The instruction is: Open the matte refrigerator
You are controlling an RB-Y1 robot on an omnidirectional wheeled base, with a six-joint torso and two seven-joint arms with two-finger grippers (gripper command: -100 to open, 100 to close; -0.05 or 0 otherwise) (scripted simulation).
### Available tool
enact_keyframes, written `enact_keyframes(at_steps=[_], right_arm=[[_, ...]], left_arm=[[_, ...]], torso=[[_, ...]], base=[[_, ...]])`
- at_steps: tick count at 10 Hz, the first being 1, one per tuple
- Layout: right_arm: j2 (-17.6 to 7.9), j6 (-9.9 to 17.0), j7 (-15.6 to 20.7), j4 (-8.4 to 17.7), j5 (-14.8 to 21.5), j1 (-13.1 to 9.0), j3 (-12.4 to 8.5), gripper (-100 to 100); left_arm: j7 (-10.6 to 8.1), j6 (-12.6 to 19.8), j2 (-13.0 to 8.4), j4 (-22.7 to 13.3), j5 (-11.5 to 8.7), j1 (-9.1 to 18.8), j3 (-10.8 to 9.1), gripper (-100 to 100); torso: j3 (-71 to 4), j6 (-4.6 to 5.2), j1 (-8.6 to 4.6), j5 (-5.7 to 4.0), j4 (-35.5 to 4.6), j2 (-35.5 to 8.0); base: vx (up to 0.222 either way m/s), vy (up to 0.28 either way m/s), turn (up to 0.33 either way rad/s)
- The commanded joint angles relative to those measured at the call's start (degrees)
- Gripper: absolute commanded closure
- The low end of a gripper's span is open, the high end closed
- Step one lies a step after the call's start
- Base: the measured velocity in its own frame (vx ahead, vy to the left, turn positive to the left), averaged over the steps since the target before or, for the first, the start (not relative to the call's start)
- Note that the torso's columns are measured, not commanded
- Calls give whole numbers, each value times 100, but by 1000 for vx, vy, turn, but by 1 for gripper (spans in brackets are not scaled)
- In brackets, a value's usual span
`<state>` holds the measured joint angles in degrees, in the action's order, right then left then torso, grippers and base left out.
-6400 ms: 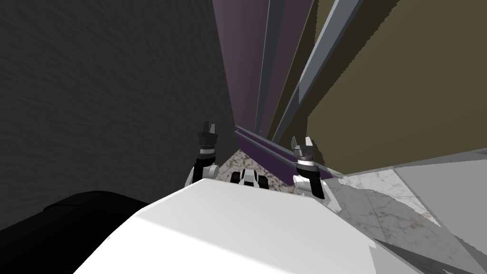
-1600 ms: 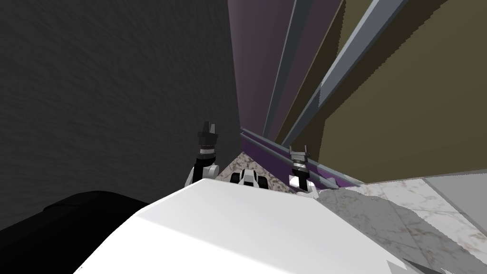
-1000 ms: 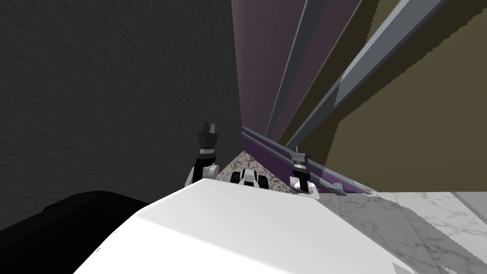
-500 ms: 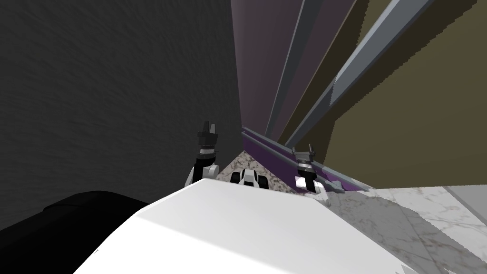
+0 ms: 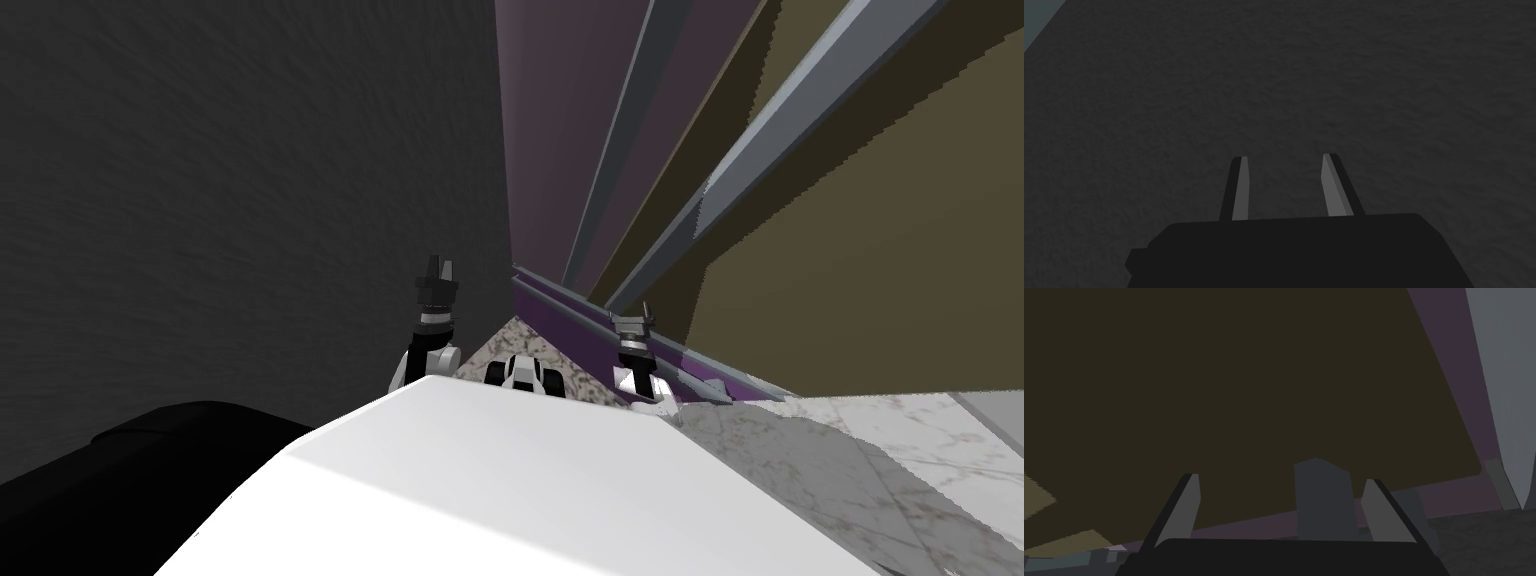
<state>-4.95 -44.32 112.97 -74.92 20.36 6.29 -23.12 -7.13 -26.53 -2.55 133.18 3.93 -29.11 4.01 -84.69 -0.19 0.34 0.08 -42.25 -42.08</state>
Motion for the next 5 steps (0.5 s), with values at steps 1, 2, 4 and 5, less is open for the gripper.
enact_keyframes(at_steps=[1, 2, 4, 5], right_arm=[[133, -1, -2, 3, 6, -12, 16, -100], [54, 173, -82, -59, 12, -100, 4, -100], [-19, 312, -146, -111, 18, -174, -2, -100], [24, 238, -100, -55, 19, -133, 0, -100]], left_arm=[[0, 0, 0, 0, 0, 0, 0, 0], [0, 0, 0, 0, 0, 0, -1, 0], [0, 0, -1, 0, 0, -1, -1, 0], [0, 0, -1, 0, 0, -1, -1, 0]], torso=[[7, 12, -24, -6, -3, -11], [10, 9, -39, -9, -5, -17], [6, 13, -28, 6, -18, -14], [10, 15, -25, 4, -15, -20]], base=[[3, 15, -17], [13, 24, -6], [35, 16, 1], [9, 6, -13]])
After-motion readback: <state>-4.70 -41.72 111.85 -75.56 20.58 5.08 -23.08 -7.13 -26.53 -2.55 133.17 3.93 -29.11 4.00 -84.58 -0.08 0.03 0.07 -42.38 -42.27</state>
